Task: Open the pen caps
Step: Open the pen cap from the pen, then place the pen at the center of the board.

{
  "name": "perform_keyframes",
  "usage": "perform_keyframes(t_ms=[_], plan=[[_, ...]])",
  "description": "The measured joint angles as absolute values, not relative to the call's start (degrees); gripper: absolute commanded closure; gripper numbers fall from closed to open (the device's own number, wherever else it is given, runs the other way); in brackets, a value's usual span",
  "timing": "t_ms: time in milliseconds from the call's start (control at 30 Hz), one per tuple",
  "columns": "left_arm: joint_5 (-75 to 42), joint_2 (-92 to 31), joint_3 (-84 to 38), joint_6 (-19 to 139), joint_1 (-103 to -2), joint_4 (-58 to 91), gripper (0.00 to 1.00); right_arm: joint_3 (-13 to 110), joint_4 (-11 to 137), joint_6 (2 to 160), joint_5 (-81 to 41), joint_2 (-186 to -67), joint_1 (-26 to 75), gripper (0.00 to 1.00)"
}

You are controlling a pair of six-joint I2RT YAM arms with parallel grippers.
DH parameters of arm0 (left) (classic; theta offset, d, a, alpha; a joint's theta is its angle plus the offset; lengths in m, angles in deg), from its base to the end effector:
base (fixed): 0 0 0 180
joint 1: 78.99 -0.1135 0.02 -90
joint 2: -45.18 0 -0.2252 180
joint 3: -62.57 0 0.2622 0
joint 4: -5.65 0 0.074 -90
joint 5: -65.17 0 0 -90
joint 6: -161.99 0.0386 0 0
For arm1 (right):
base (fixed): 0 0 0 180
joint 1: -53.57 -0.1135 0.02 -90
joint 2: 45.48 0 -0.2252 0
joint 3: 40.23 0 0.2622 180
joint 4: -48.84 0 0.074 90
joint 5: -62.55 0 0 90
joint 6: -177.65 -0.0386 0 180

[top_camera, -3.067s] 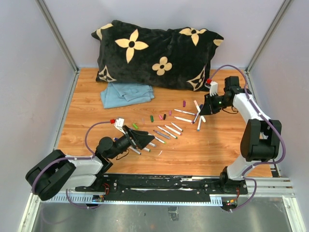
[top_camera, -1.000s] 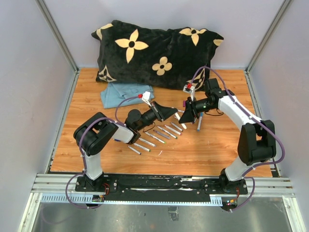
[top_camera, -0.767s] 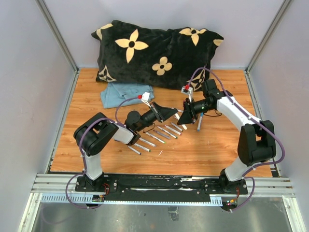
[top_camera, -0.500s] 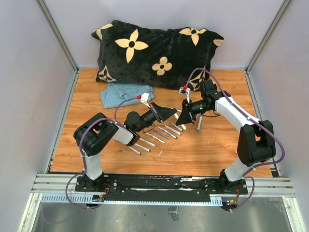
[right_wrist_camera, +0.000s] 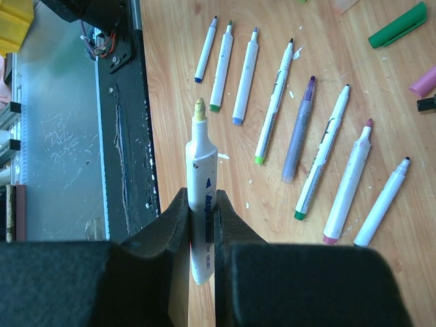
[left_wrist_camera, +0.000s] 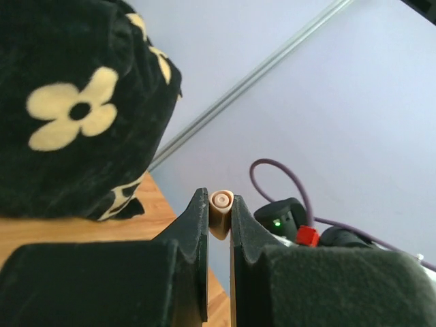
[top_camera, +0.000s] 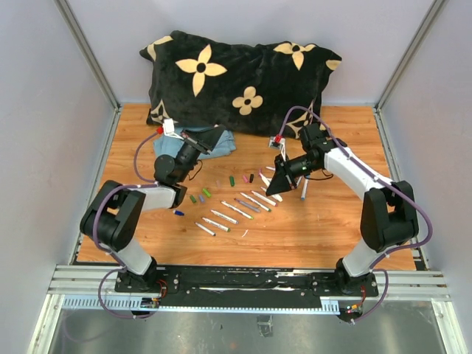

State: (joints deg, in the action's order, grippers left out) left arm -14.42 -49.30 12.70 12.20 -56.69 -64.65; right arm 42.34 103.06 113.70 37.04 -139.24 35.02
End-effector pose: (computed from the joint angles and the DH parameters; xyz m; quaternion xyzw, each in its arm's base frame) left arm 0.2982 -0.1298 0.2024 -0.0976 0.5266 -0.5901 0.6042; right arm 0.3015 0.1379 0.2049 -0.4187 0.7215 0.5084 0.2138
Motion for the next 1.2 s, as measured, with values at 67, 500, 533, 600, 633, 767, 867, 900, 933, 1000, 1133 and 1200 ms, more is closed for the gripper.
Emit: perform_keyframes(t_ms=[67,500,533,600,633,767,867,900,933,1000,1133,1200], plan=[[-14.7,-46.7,12.7,12.9,-56.7,-63.2,1.0,42.3,103.4,114.1,36.6,-139.2,34.4,0.99],[-10.0,-20.7,28.0,23.1,-57.1,-42.3,1.0,42.4,101.7,114.2,21.8,-135.2,38.3,0.96],[-9.6,-18.1,28.9,24.3,-57.1,-39.6,1.0,42.4,101.5,114.2,21.2,-134.9,39.0,0.96],[-9.3,-13.1,30.5,26.4,-57.1,-34.8,1.0,42.4,100.8,114.0,19.1,-134.1,40.9,0.95],[-9.2,-10.9,31.5,27.2,-57.1,-32.9,1.0,42.4,100.6,114.0,18.3,-133.8,41.8,0.95],[-9.1,-3.6,36.0,28.5,-57.1,-27.6,1.0,42.4,99.7,113.9,15.5,-133.2,44.8,0.94],[-8.8,-0.6,38.3,28.4,-57.1,-25.1,1.0,42.4,99.6,113.9,14.2,-133.2,46.1,0.92],[-8.6,0.1,38.8,28.2,-57.1,-24.5,1.0,42.4,99.5,113.9,13.8,-133.2,46.7,0.92],[-8.4,0.7,39.2,28.1,-57.1,-24.0,1.0,42.4,99.5,113.9,13.4,-133.2,47.3,0.92],[-8.1,1.4,39.7,28.0,-57.1,-23.7,1.0,42.4,99.5,114.2,12.8,-133.2,48.4,0.92],[-7.5,2.3,40.5,27.3,-57.1,-23.4,1.0,42.8,99.9,116.1,11.3,-133.3,50.8,0.92],[-7.1,2.6,41.2,27.0,-57.1,-23.4,1.0,43.5,100.5,117.7,10.4,-133.6,51.4,0.92]])
